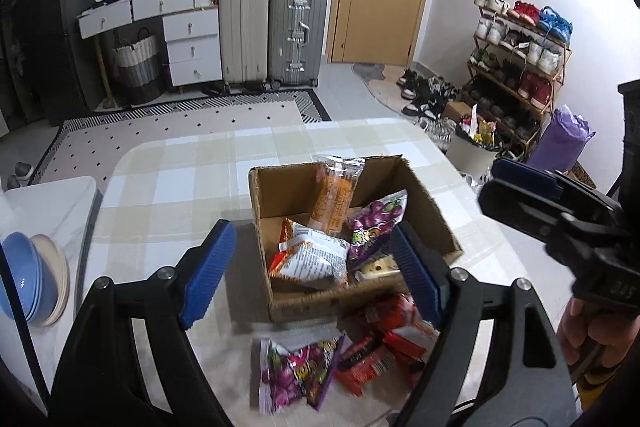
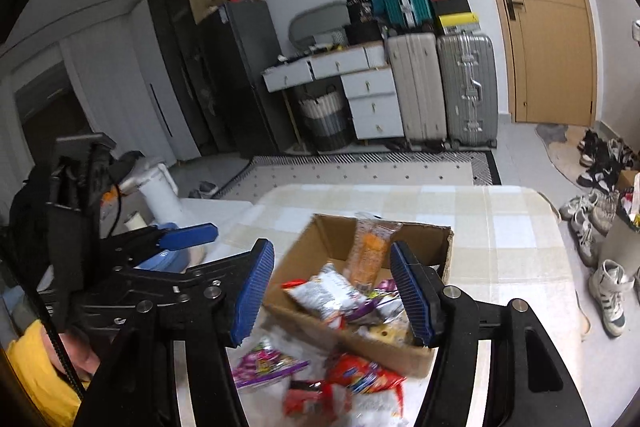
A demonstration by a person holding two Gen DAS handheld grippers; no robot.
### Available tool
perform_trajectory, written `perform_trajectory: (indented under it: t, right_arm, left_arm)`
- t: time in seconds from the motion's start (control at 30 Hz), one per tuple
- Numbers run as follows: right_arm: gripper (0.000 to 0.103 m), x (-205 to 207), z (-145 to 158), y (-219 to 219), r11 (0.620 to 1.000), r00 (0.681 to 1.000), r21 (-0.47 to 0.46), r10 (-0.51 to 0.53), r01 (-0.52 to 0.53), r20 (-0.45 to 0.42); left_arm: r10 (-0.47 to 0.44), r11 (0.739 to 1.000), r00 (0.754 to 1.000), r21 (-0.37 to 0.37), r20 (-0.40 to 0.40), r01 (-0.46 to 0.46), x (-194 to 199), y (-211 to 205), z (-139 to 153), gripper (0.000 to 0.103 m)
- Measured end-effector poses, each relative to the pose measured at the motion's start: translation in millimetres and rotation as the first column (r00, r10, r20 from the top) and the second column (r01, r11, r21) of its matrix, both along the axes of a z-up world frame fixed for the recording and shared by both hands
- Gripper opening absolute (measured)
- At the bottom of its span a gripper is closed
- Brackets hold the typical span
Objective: Organize snacks
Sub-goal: 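Pull both tools back from the box toward the remaining snacks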
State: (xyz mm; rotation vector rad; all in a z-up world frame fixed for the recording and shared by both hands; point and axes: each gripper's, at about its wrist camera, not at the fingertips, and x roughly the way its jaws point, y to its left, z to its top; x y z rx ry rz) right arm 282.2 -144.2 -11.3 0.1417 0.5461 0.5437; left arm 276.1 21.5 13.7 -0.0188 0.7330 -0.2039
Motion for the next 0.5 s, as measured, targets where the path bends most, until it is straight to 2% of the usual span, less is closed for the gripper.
perform_trajectory:
  t: [0.13,0.23,0.4,0.5]
  right_arm:
    - [0.063,-39,16,-5,1.000,0.999,0.011,0.009,-0.009,0.047]
    - [0.072,-69,24,-10,1.000,0.997,0.026,0.006,-0.008,0.081]
    - [0.072,-115,31,-17,0.999,0.991,0.046,0.006,-0.012,0.131]
    - [0.083,-139,32,-19,0.999,0.986,0.049,-0.006,-0.002,0.164]
  left_arm:
    - [-0.011,1.000,0.999,-0.019,0.032,0.011,-37,-1,21,0.080]
    - [-0.017,1.000,0.998,-0.025,0.062,0.018,-67,-1,37,0.081]
    - [-0.016,0.999,0.994,-0.044,0.111,0.021,-114,2,58,0.082]
    - [-0.011,0.999,0.989,-0.047,0.147,0.018,-142,6,68,0.083]
